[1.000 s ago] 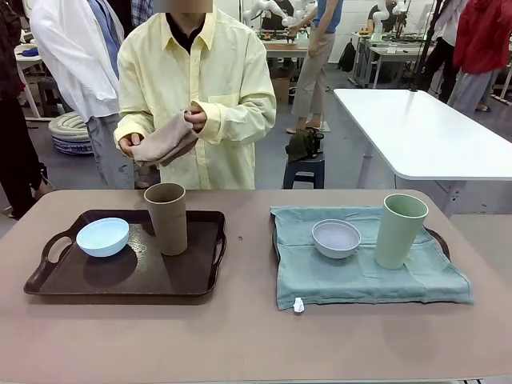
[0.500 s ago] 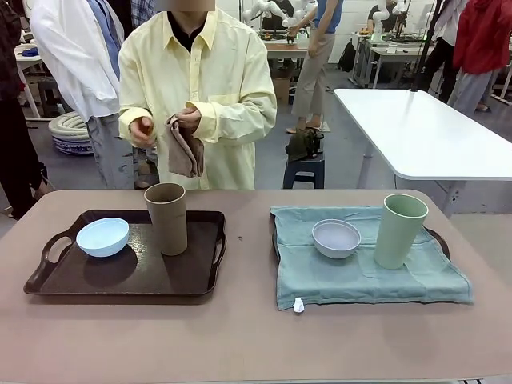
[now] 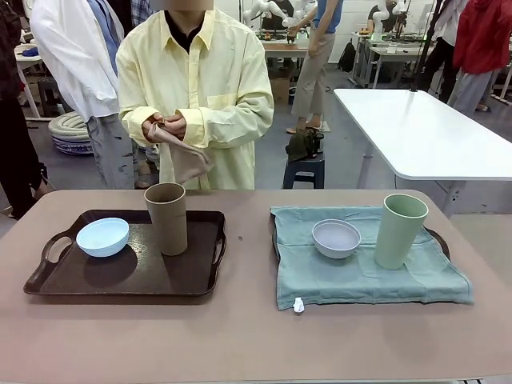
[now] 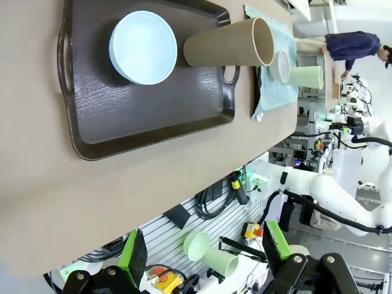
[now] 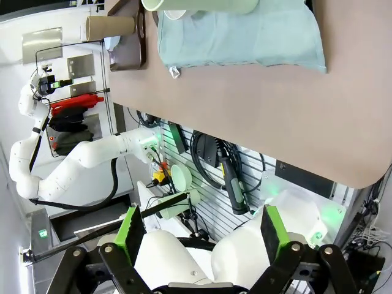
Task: Set up a tray with a mat and arrange the tableware.
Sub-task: Pick up the Picnic Bowl and Reusable plastic cup from the Handle tray in front of the human's position and hold them in the air.
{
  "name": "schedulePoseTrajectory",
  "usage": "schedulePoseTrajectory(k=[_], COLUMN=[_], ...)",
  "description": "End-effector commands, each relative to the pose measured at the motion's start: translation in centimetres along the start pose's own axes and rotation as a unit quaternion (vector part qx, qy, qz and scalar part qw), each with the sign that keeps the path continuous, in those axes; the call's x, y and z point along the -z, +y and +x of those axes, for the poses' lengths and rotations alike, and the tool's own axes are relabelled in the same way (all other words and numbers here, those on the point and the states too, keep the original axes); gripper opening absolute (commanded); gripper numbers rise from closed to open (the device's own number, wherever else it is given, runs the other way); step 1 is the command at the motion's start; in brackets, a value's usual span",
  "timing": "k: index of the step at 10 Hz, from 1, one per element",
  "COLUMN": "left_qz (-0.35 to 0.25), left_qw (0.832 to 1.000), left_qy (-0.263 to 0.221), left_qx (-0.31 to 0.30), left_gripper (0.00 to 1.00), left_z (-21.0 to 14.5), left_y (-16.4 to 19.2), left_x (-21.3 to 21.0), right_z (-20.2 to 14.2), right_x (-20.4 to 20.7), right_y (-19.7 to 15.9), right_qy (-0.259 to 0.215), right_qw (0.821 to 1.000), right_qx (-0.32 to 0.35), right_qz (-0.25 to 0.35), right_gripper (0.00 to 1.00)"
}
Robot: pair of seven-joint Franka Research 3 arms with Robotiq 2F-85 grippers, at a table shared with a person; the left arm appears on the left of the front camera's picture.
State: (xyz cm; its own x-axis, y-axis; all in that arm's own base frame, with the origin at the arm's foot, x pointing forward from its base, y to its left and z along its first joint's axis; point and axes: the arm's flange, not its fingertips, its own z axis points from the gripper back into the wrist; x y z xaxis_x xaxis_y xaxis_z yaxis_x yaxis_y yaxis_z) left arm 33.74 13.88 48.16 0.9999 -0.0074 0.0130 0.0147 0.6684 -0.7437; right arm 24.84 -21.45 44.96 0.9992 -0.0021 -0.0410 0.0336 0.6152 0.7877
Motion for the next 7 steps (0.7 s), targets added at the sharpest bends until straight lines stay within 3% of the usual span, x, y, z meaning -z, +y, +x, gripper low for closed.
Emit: schedulePoseTrajectory(k=[1,5,7], left_qz=[-0.005,0.0,0.045], left_qw=[1.0,1.0,0.999], left_qy=[-0.007,0.0,0.019], left_qx=[-0.001,0.0,0.019], left_gripper=[1.0,1.0,1.0], left_z=[-0.2,0.0,0.9], left_y=[-0.1,0.0,-1.7], left_x=[0.2,0.0,0.8], right_z=[-0.1,0.0,1.3], right_x=[-0.1,0.0,1.9], right_y=[-0.3,0.0,3.3], right_qy=[0.004,0.0,-0.03], right_qw=[1.0,1.0,0.999], right_qx=[0.006,0.0,-0.016], right_qz=[-0.006,0.0,-0.035], right_gripper=[1.0,1.0,1.0])
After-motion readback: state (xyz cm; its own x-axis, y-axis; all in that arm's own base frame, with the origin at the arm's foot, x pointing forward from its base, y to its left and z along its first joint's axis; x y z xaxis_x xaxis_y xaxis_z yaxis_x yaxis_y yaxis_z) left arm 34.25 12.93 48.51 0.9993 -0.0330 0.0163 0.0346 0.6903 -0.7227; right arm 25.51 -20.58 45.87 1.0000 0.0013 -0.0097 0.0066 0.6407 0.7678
